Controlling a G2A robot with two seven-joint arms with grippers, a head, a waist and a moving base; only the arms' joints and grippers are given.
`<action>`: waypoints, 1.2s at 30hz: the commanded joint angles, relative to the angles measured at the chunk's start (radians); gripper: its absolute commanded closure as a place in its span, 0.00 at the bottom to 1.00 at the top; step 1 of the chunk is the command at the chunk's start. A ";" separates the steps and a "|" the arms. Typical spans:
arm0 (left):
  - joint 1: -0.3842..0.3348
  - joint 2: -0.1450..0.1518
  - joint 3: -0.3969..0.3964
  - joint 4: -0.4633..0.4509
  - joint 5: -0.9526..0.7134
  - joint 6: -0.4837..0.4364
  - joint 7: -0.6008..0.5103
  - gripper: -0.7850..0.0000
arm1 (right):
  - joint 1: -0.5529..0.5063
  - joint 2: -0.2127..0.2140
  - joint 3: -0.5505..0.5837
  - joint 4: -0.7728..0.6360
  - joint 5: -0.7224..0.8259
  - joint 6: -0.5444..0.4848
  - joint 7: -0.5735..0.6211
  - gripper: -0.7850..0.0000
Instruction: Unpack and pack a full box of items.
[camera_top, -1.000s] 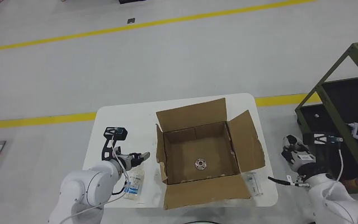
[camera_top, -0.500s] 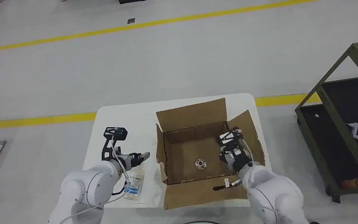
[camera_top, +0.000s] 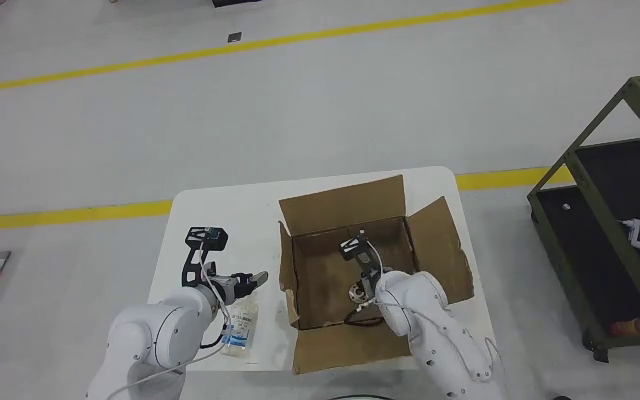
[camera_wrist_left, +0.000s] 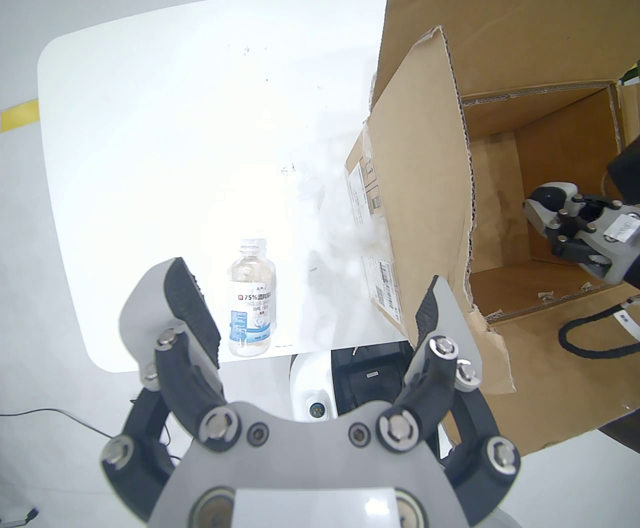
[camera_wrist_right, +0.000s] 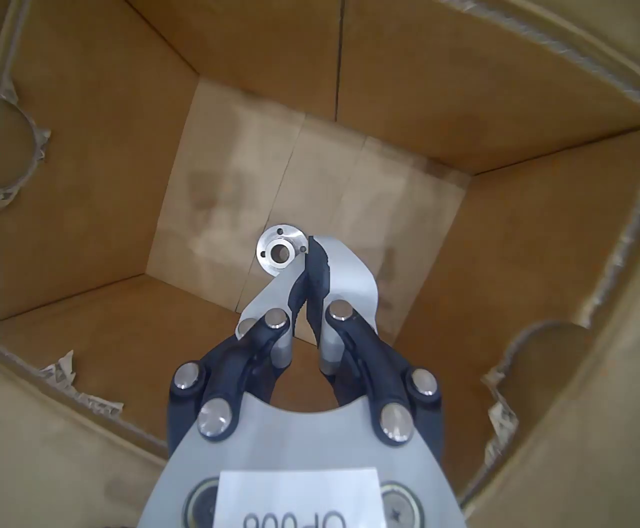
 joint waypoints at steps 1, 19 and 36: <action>0.000 0.000 0.000 0.000 0.000 0.000 0.000 0.00 | 0.022 -0.005 -0.016 0.040 0.005 0.001 0.003 1.00; 0.000 0.000 0.000 0.000 0.000 0.000 0.000 0.00 | 0.037 -0.006 -0.025 0.099 -0.031 0.006 0.003 1.00; 0.000 0.000 0.000 0.000 0.000 0.000 0.000 0.00 | 0.181 -0.060 -0.157 0.326 -0.008 0.035 0.054 0.69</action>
